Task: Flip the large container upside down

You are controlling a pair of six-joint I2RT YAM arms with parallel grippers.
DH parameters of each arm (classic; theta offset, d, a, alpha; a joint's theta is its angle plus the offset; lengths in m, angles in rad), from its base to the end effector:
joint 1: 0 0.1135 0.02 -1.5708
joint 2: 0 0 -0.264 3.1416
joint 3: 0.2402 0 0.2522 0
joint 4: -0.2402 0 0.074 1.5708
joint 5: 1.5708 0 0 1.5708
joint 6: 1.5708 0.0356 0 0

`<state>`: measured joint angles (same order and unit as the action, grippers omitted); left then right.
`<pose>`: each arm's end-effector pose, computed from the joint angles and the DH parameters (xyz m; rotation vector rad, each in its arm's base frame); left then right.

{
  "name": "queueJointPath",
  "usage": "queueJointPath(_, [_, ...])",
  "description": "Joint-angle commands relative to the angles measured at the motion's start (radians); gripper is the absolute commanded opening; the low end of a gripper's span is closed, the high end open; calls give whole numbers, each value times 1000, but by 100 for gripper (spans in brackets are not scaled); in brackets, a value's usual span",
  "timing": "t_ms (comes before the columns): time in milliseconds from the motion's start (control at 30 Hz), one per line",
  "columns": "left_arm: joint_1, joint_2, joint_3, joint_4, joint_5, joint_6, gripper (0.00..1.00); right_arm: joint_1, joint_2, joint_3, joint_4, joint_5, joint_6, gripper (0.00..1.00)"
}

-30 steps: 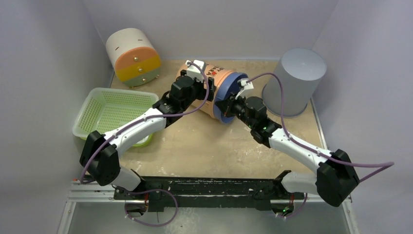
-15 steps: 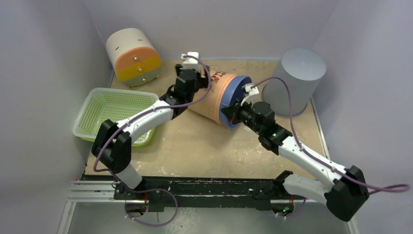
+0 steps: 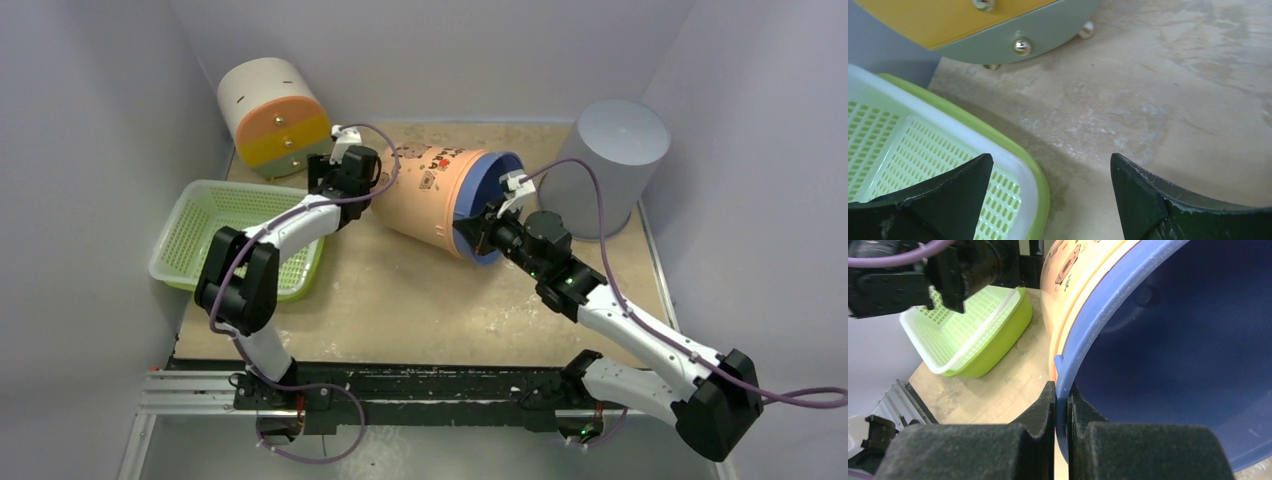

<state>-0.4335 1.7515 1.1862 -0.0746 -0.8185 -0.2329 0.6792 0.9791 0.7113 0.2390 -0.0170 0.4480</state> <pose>0.3606 -0.1383 0.2339 -0.2307 2.0112 0.4858 0.1820 0.1477 0.3225 -0.2066 1.6596 0.8801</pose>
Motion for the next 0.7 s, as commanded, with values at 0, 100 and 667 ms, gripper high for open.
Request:
queueJointPath(0, [-99,-156,102,-40,55,31,84,3,76,-13,150,-4,-38,0])
queueJointPath(100, [-109,-218,155,-92,110,1,84,2,112,-18,176,8,-47,0])
queueJointPath(667, [-178,-319,101,131,595,-10,84,2,242,2,252,-32,-44,0])
